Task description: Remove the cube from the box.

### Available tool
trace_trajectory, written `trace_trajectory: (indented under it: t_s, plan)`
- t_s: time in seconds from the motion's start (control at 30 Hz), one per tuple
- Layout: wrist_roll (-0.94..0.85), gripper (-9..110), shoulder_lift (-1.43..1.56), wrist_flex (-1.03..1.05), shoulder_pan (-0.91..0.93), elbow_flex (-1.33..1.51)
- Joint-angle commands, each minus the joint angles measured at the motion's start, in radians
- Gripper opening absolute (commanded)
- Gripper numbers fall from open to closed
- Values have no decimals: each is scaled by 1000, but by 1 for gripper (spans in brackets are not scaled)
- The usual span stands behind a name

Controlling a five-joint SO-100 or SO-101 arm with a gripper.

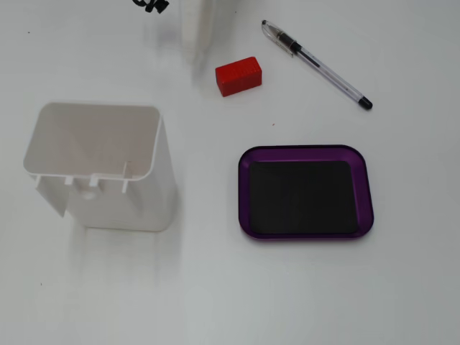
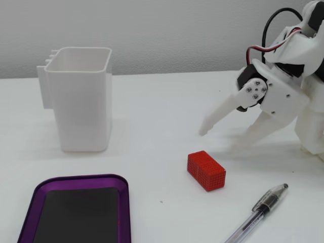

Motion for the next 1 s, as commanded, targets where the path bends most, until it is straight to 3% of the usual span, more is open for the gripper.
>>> trace_trajectory:
  t_s: [0.0,0.3,0.47,0.97]
  plan:
    - [55,18,44,14,-89,5]
    - [54,17,44,-9,-198,17]
    - [54,-2,44,-11,-195,17]
    - [55,0,46,-18,-190,17]
